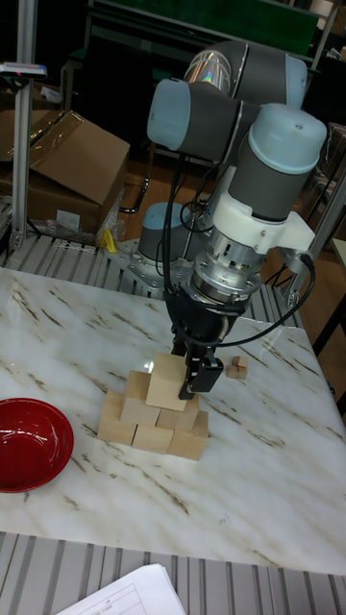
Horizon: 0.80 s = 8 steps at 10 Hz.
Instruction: Stack the blocks into a pyramid shape
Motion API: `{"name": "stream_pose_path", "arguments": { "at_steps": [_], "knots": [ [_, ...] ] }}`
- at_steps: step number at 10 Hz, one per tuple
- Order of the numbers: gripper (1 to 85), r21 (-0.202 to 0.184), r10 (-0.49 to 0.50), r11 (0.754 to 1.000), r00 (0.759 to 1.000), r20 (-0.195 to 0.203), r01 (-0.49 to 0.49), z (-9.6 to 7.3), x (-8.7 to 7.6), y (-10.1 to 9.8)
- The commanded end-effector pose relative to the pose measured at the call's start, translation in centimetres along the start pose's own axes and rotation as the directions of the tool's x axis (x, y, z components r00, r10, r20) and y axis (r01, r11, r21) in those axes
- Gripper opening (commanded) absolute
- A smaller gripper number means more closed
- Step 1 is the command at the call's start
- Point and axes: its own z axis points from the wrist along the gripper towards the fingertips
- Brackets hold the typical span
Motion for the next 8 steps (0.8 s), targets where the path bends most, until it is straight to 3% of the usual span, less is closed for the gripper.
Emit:
{"name": "stream_pose_path", "arguments": {
  "at_steps": [1,2,4,8],
  "knots": [
    [1.0,-0.018,0.02,1.0,1.0,0.012,-0.02,-0.2,0.0,0.6],
    [1.0,-0.022,0.027,0.999,1.0,0.015,-0.026,-0.2,-0.1,0.7],
    [1.0,0.046,0.11,0.993,0.992,0.056,-0.113,-0.2,-1.0,-1.2],
    [1.0,0.055,0.089,0.994,0.996,0.027,-0.091,-0.2,-0.2,-1.1]
  ]
}}
